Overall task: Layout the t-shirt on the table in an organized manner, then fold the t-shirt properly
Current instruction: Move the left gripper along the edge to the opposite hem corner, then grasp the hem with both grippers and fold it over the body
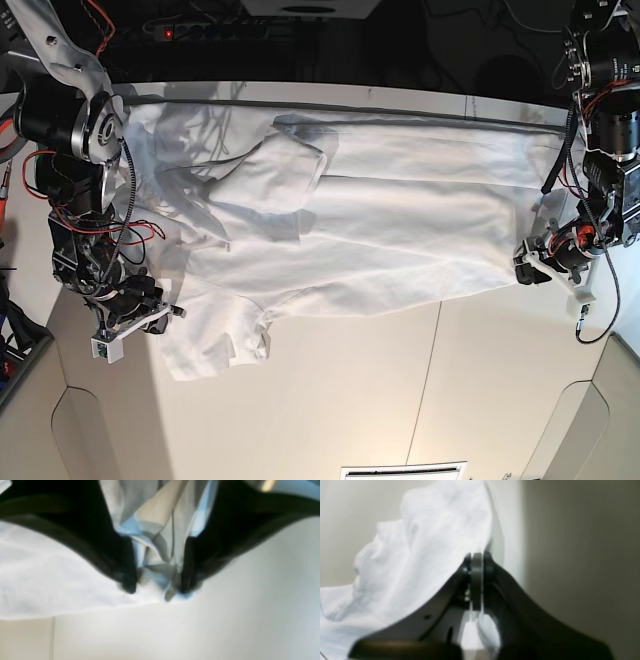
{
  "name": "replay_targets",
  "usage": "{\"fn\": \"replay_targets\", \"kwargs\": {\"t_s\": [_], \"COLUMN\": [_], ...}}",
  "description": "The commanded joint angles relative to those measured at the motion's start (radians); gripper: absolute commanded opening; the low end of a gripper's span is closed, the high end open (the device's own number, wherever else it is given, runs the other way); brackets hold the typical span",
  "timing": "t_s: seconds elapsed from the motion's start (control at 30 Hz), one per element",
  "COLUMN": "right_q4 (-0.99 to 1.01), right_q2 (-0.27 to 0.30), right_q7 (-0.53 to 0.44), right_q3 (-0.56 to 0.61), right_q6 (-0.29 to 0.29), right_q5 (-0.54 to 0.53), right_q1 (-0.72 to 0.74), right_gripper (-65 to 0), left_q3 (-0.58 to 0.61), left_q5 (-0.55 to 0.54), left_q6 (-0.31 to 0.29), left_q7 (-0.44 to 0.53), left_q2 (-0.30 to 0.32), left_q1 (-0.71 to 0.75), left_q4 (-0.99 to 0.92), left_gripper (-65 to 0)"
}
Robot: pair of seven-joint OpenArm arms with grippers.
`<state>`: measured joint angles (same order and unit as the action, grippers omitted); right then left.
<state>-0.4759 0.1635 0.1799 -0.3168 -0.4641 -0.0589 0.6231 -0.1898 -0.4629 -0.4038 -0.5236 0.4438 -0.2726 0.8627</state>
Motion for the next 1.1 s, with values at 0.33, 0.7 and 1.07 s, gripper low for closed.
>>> {"fn": "replay_targets", "kwargs": {"t_s": [0.33,0.7,1.07], "right_q4": [-0.104,-0.504,-0.878], "right_q2": [0.005,0.005,0.013], "right_q7": [0.050,0.313,0.494], "right_q3": [-0.002,-0.002,-0.002], "right_q6": [-0.037,-0.042,-0.042], "right_q5": [-0.012,-0.164,-0.321], "right_q1": [0.027,-0.106,-0.311], "right_gripper": [-65.0,-65.0,-65.0], "left_q3": [-0.027,-0.184,-0.200], "left_q5": [-0.027,-0.356,-0.446], "left_q6": [-0.037,-0.294,-0.294], "left_q7": [0.031,-0.143,-0.188], "left_q2": [0.019,0.020,0.075], "left_q1": [-0.026,-0.026,-0.024], "left_q4": [0.015,0.015,0.015], "left_gripper": [-65.0,-65.0,-65.0]}}
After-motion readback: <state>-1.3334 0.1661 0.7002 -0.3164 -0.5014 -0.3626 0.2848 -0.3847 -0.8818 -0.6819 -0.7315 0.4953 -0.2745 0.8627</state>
